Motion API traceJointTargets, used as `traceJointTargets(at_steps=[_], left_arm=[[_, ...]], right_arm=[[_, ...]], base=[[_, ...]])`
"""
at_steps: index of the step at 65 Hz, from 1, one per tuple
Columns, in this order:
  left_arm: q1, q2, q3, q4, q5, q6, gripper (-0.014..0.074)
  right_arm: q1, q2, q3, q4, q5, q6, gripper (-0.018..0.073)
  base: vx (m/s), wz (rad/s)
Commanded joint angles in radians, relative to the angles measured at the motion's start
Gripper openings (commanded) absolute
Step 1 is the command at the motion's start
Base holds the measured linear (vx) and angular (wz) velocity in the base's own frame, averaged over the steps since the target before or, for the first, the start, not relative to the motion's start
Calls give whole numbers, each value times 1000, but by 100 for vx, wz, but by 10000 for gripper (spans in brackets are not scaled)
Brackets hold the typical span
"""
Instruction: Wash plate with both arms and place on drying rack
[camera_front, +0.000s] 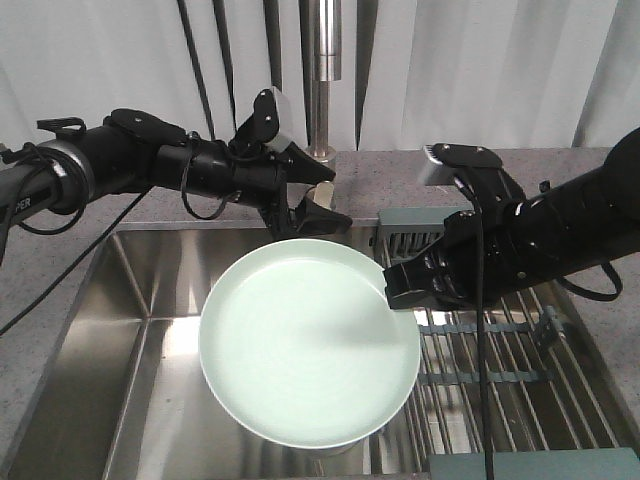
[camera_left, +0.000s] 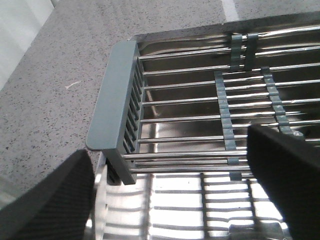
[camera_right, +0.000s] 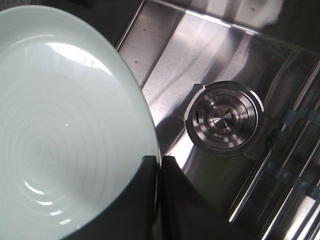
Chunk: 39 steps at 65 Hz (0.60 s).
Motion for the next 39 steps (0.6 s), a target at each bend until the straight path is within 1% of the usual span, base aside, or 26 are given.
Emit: traceJointTargets(at_steps=[1,7,18,24,28,39], left_arm=[[-8,-71,-33,-59,51,-65,587],[-8,-92,-33,-2,9,-127,587],[-8,-157,-33,119,-32,-279,585],[-8,-194,-33,173,-55,-387,585],[-8,-225,-33,220,-78,-477,585],[-8,-295,-33,376,-103,-671,585]], right_arm=[[0,-36,-26,39,-26,-11,-1],[0,-36,-26,39,-26,-11,-1],[0,-36,-26,39,-27,-11,-1],[0,-36,-26,39,-26,-11,-1],[0,-36,-26,39,-26,-11,-1],[0,-36,-26,39,-26,-11,-1]], base=[[0,0],[0,0],[0,0],[0,0],[0,0],[0,0]])
